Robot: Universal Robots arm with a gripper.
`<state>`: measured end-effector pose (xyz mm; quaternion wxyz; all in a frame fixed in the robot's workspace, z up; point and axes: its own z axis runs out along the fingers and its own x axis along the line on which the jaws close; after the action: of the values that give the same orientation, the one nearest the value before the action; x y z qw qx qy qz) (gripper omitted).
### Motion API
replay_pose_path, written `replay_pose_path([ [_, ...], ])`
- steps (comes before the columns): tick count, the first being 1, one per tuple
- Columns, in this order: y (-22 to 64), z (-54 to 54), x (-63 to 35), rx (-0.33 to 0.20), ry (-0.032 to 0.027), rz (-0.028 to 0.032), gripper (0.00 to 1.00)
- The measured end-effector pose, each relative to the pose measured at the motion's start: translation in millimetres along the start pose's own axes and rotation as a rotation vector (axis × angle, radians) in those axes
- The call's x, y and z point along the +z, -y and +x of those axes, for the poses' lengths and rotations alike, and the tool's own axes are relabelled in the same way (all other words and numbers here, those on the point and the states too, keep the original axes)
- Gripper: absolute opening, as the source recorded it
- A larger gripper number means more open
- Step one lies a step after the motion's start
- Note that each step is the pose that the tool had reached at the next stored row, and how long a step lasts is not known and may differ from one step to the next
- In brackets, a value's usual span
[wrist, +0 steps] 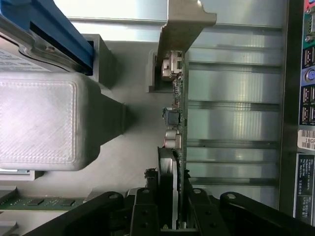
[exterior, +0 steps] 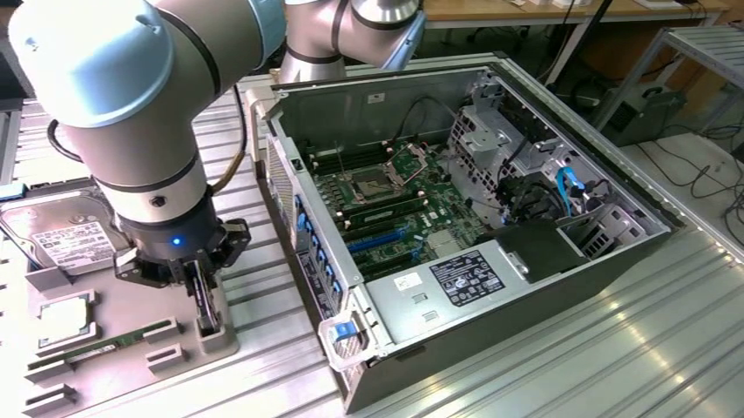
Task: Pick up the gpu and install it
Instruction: 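Pick up the gpu and move the gpu toward the slot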
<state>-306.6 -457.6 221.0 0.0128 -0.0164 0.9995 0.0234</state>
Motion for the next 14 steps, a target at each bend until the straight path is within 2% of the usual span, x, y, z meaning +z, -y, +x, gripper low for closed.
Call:
replay_pose_path([
  [1, -0.8, -0.4, -17.8, 0.000, -0.0002, 0.0002, 0.28],
  [2, -1.1, -0.6, -24.2, 0.000, -0.0001, 0.0001, 0.28],
  [4, -1.3, -0.7, -29.9, 0.000, 0.0000, -0.0067, 0.28],
  [10, -2.5, -1.4, -56.0, 0.000, 0.0002, -0.0095, 0.28],
  [11, -2.6, -1.5, -58.0, 0.000, 0.0001, -0.0099, 0.28],
  [12, -3.3, -1.8, -72.4, 0.000, 0.0001, -0.0112, 0.28],
  [14, -3.7, -2.1, -82.0, 0.000, 0.0003, -0.0120, 0.28],
])
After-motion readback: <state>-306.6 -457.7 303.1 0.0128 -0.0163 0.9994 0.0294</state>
